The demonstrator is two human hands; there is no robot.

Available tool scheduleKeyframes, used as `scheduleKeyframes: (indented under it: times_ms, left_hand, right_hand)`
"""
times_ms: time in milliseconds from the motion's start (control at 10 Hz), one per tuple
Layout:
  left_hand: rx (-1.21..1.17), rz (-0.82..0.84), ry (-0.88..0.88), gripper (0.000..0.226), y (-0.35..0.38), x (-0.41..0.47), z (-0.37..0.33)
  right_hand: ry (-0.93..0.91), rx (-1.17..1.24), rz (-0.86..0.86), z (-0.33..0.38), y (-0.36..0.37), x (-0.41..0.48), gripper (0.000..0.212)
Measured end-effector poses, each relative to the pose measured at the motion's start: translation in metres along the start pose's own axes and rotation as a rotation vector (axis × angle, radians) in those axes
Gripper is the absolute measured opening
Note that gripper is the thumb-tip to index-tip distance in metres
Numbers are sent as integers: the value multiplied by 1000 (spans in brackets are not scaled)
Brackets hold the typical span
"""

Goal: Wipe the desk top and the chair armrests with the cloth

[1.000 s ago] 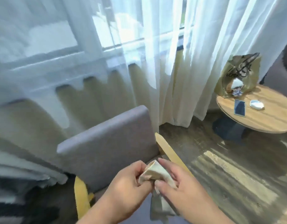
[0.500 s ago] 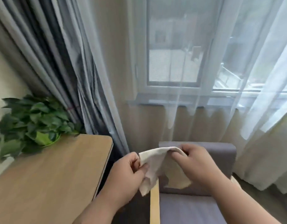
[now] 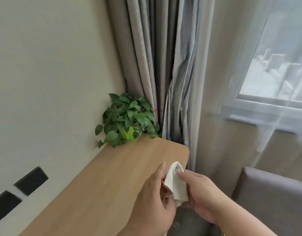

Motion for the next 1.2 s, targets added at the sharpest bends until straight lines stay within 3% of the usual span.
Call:
scheduleKeyframes:
  times_ms: [100, 300, 400, 500, 600, 700, 800, 900, 1000, 1100, 1200]
  left_hand:
    - [25, -4, -71, 84, -17, -9, 19]
    - [-159, -128, -411, 67, -35, -2, 90]
    - [-254, 5, -619, 71, -55, 6, 132]
    - [-582, 148, -804, 49, -67, 20, 160]
    - [-535, 85, -986, 39, -70, 39, 186]
    - [-459, -135, -1148, 26, -67, 64, 218]
    - [-435, -205, -1272, 22, -61, 87, 247]
    - [-292, -152, -1324, 21, -52, 102, 276]
    - [-138, -168, -1330, 21, -50, 120, 306]
    - [-39, -331, -1287, 45, -59, 141, 335]
    - [66, -464, -1267, 72, -70, 150, 348]
  right_hand:
    - [35, -16, 250, 2, 38, 18, 49]
    - [0, -483, 284, 2, 78, 89, 25]
    - [37, -503, 485, 12, 97, 130, 26]
    - [41, -449, 586, 26, 116, 176, 22]
    - [72, -460, 521, 36, 126, 229, 22]
    - [90, -545, 462, 44, 131, 285, 21]
    - [99, -783, 414, 50, 133, 332, 18]
    - [106, -1046, 439, 48, 136, 370, 24]
    - [99, -1043, 395, 44, 145, 404, 21]
    - [127, -825, 319, 45, 159, 431, 8]
    - [139, -725, 237, 34, 164, 456, 65]
Point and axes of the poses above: each hand's wrist, its own x-axis towards the middle knuckle, its own y-axis out of the palm, z = x × y, the point moved 3 cm from there along x, towards the middle knuckle, and after that the axes turned 4 degrees about y, right-handed, at the moved point
